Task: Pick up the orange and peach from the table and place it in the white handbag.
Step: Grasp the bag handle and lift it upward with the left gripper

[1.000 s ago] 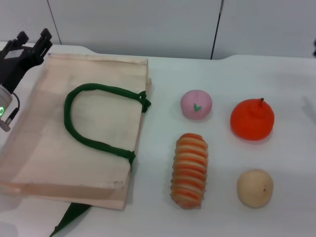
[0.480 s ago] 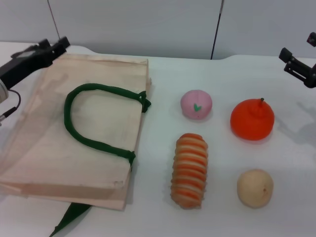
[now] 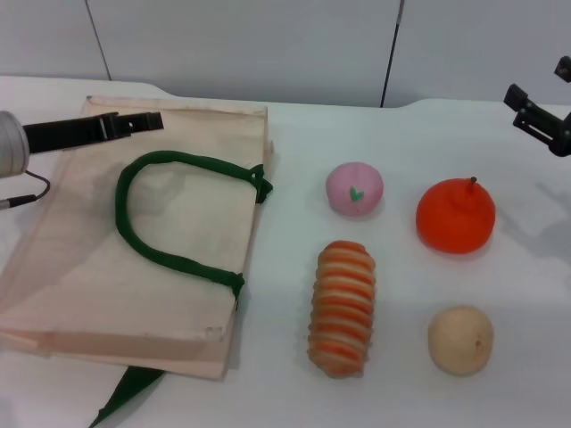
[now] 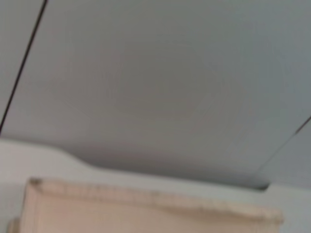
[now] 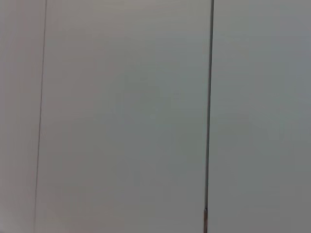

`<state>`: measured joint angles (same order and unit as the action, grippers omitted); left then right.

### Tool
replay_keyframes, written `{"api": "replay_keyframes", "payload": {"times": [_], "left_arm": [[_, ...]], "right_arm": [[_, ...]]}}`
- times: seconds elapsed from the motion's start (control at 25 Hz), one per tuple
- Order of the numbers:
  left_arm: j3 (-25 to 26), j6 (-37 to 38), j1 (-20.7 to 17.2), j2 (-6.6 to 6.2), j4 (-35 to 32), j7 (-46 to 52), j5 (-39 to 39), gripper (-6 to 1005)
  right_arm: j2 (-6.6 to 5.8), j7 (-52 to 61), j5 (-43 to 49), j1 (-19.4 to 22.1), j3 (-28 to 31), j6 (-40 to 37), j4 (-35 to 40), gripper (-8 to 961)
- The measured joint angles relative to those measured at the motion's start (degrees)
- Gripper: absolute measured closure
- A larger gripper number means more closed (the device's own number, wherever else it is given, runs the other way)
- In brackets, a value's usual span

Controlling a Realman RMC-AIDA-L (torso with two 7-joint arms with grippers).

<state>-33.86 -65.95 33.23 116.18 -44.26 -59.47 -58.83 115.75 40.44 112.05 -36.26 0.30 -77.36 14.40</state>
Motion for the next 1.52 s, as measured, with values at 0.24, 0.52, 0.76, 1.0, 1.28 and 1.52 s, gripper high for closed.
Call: {"api": "replay_keyframes", "payload": {"times": [0.24, 0.52, 0.76, 1.0, 1.28, 1.52], "left_arm": [[-5.2, -3.6, 0.8, -0.50, -7.0, 17.6, 12.5, 305], [-5.4, -10.5, 2.3, -0.64, -13.0, 27.0, 22.3, 306], [-5.4, -10.0, 5.1, -0.36, -10.1, 28.8, 29.5, 306], [-5.4, -7.8, 6.1, -0.24, -8.3, 28.9, 31.3, 307], [-5.5, -4.8, 6.5, -0.19, -6.2, 28.6, 31.4, 307], [-5.5, -2.2, 7.4, -0.17, -3.8, 27.8, 31.4, 307]], "right_arm": [[0.00, -0.3, -0.3, 0.0, 0.3, 1.2, 0.0, 75], [0.00, -0.4, -0.3, -0.2, 0.4, 3.0, 0.0, 75], [0.00, -0.4, -0.4, -0.7, 0.5, 3.1, -0.2, 75], [0.01, -0.5, -0.5, -0.7, 0.6, 3.1, -0.4, 75], [0.00, -0.4, -0.5, -0.9, 0.6, 3.1, -0.4, 75], [0.07, -0.5, -0.5, -1.4, 0.6, 3.0, -0.5, 75]]}}
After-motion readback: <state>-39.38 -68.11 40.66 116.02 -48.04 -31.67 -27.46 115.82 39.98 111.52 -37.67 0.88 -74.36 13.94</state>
